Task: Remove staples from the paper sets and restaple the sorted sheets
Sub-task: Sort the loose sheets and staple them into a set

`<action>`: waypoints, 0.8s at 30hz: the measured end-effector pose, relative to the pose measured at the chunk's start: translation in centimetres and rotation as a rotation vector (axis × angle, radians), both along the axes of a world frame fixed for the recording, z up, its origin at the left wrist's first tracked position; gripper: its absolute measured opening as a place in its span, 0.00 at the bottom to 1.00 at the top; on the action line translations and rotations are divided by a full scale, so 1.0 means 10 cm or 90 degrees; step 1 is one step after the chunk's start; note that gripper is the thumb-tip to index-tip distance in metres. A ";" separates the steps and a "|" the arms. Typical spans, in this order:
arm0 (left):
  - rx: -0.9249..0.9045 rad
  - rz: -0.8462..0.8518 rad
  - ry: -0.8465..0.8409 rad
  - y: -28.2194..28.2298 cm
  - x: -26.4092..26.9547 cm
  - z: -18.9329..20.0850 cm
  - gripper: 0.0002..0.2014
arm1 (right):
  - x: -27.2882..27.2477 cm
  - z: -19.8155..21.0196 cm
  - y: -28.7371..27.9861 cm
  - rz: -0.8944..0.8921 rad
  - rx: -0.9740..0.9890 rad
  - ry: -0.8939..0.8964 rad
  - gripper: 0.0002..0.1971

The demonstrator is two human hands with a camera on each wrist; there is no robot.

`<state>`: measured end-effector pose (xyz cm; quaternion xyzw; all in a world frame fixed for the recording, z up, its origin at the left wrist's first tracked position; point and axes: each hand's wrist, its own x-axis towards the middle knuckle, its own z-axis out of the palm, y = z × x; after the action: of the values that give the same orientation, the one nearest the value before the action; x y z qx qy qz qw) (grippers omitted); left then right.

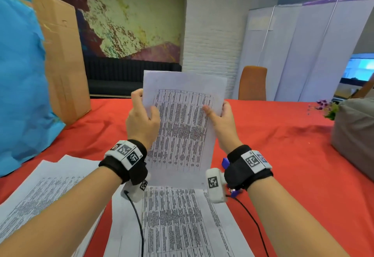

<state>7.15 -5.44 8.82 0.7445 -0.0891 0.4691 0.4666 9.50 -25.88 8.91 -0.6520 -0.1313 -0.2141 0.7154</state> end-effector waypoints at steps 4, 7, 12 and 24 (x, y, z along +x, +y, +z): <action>0.032 -0.078 -0.072 0.08 0.00 0.09 0.35 | -0.03 0.21 -0.12 -0.120 -0.156 -0.158 0.43; 0.137 -0.079 -0.092 0.12 0.02 0.12 0.35 | -0.08 0.39 -0.18 -0.162 -0.313 -0.244 0.39; 0.169 -0.055 -0.087 0.14 0.02 0.19 0.24 | -0.16 0.53 -0.18 -0.154 -0.384 -0.310 0.10; -0.019 -0.050 -0.159 -0.03 -0.15 0.55 0.19 | -0.27 0.04 -0.16 0.085 -0.074 0.032 0.10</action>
<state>5.69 -5.77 14.27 0.6694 -0.1687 0.5405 0.4810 6.76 -27.47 9.33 -0.6875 -0.1690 -0.1413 0.6920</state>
